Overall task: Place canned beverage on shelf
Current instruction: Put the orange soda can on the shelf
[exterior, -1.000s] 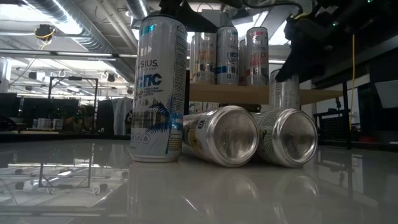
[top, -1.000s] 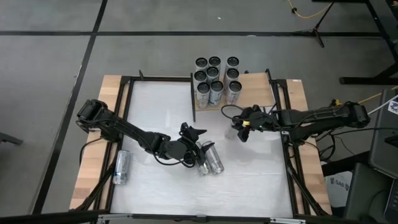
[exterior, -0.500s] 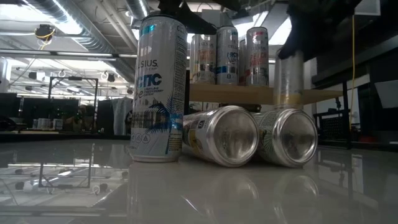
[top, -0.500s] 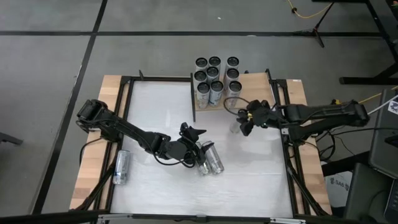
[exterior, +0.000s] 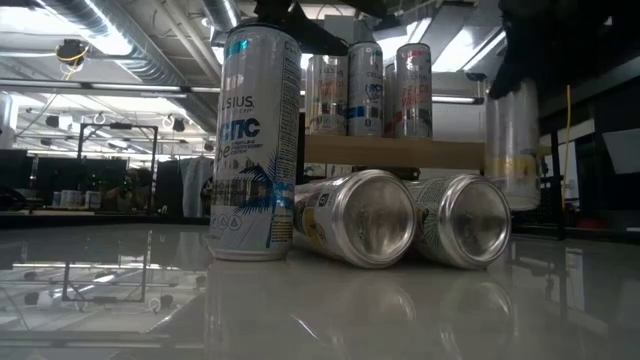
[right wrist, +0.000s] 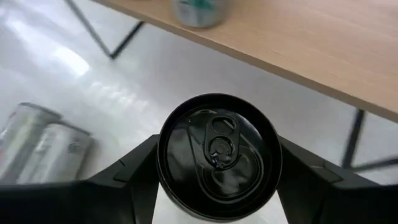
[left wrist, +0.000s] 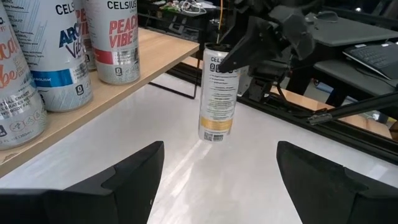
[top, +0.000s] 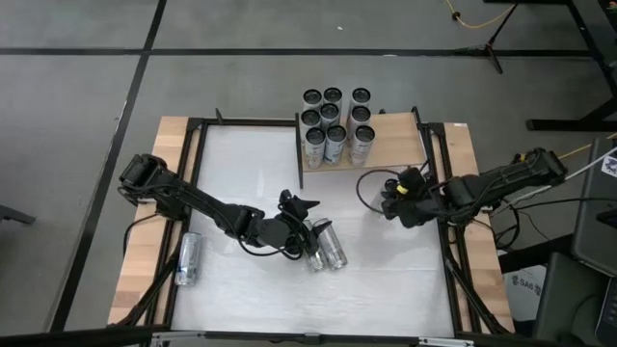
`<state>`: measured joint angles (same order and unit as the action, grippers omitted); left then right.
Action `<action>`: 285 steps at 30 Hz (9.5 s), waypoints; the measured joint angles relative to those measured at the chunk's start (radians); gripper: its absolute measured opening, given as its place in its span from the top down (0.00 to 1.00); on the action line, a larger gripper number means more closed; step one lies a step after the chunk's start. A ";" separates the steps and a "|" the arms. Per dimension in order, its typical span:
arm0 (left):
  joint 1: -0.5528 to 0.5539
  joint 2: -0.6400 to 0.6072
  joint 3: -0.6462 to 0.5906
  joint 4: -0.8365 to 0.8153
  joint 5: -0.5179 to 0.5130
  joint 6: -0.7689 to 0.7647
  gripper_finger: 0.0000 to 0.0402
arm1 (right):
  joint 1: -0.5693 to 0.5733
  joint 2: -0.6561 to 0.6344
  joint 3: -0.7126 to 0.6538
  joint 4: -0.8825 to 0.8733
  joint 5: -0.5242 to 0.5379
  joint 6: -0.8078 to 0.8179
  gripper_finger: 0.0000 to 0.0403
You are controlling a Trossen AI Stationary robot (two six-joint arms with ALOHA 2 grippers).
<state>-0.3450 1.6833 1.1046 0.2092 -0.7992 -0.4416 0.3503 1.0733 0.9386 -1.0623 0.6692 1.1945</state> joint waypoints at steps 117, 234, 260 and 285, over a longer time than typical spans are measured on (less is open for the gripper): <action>0.005 0.000 0.000 0.000 -0.003 0.007 0.24 | -0.382 -0.063 0.203 -0.187 -0.594 -1.623 0.20; 0.013 0.000 0.000 0.000 -0.003 0.007 0.24 | -0.684 0.081 0.032 0.014 -0.846 -2.188 0.21; 0.013 0.000 0.000 0.000 -0.003 0.008 0.24 | -0.684 0.080 0.034 0.022 -0.820 -1.668 0.38; 0.040 0.000 0.000 0.000 -0.003 0.007 0.24 | -0.684 0.082 0.325 -0.138 -0.807 -1.636 0.37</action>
<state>-0.3050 1.6833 1.1048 0.2096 -0.8022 -0.4342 -0.3340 1.1553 1.2636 -1.2001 -0.1383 -0.4418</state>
